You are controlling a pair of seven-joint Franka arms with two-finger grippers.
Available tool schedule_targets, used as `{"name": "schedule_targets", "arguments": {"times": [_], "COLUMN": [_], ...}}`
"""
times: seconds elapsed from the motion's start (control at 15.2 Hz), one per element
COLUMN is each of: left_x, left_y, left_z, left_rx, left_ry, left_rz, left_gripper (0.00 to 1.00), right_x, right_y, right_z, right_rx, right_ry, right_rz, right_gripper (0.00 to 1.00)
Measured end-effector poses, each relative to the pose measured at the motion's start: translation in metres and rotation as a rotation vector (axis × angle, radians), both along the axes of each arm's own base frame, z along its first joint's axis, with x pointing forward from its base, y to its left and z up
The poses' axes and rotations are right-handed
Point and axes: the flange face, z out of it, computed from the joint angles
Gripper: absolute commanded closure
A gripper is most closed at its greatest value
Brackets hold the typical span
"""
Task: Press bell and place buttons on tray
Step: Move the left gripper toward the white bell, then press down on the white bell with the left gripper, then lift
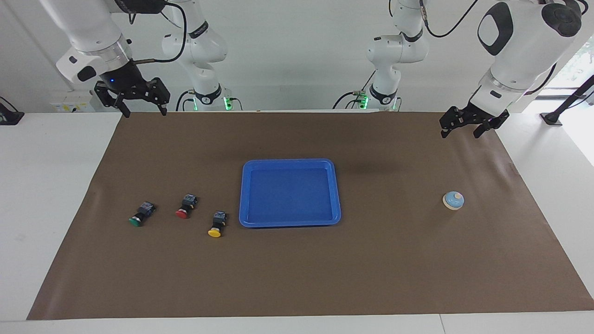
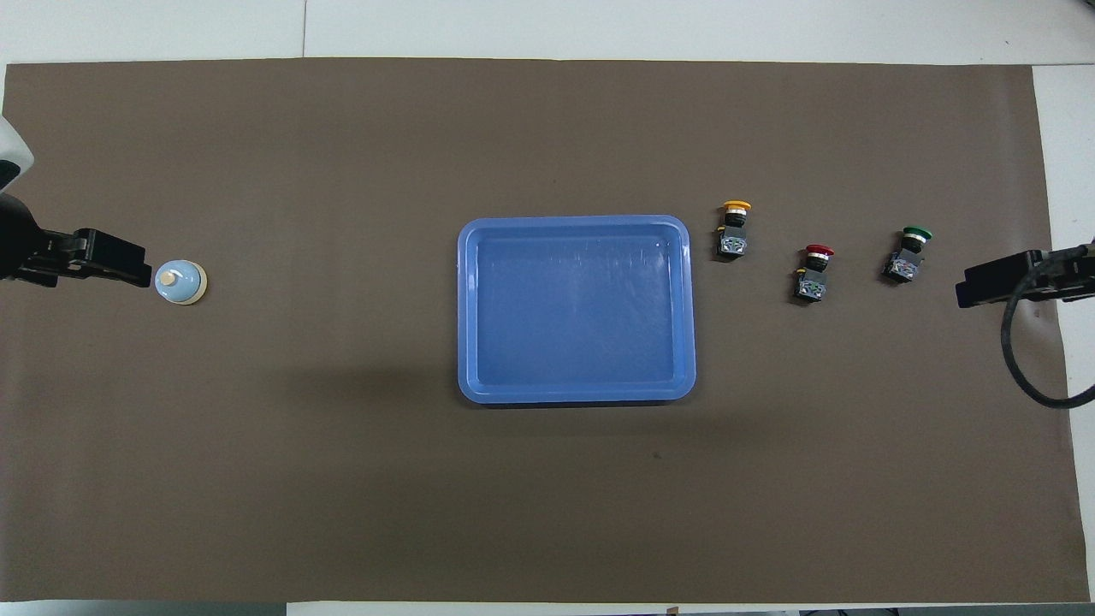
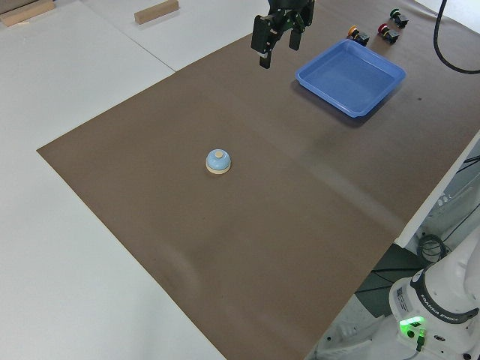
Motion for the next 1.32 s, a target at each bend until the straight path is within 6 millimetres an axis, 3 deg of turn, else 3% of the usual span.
{"name": "schedule_targets", "arguments": {"times": [0.39,0.46,0.53,0.59,0.66,0.85,1.12,1.32], "left_x": [0.0,0.0,0.0,0.001,0.001,0.002,0.004,0.012], "left_y": [0.001,0.002,0.002,0.003,0.006,0.026,0.061,0.074], "left_z": [0.0,0.0,0.0,0.0,-0.001,-0.019,-0.072,-0.117], "left_rx": [0.0,0.0,0.0,0.0,0.001,0.001,0.002,0.003], "left_ry": [0.0,0.0,-0.001,-0.004,-0.006,0.002,-0.009,-0.027], "left_rz": [0.003,0.006,0.009,0.011,0.018,0.058,0.118,0.137], "left_gripper": [0.0,0.08,0.58,0.9,1.0,1.0,1.0,1.0], "right_x": [0.0,0.0,0.0,0.0,0.0,0.0,0.0,0.0], "right_y": [0.0,0.0,0.0,0.0,0.0,0.0,0.0,0.0], "right_z": [0.0,0.0,0.0,0.0,0.0,0.0,0.0,0.0], "right_rx": [0.0,0.0,0.0,0.0,0.0,0.0,0.0,0.0], "right_ry": [0.0,0.0,0.0,0.0,0.0,0.0,0.0,0.0], "right_rz": [0.0,0.0,0.0,0.0,0.0,0.0,0.0,0.0], "right_gripper": [0.0,0.0,0.0,0.0,0.0,0.0,0.0,0.0]}}
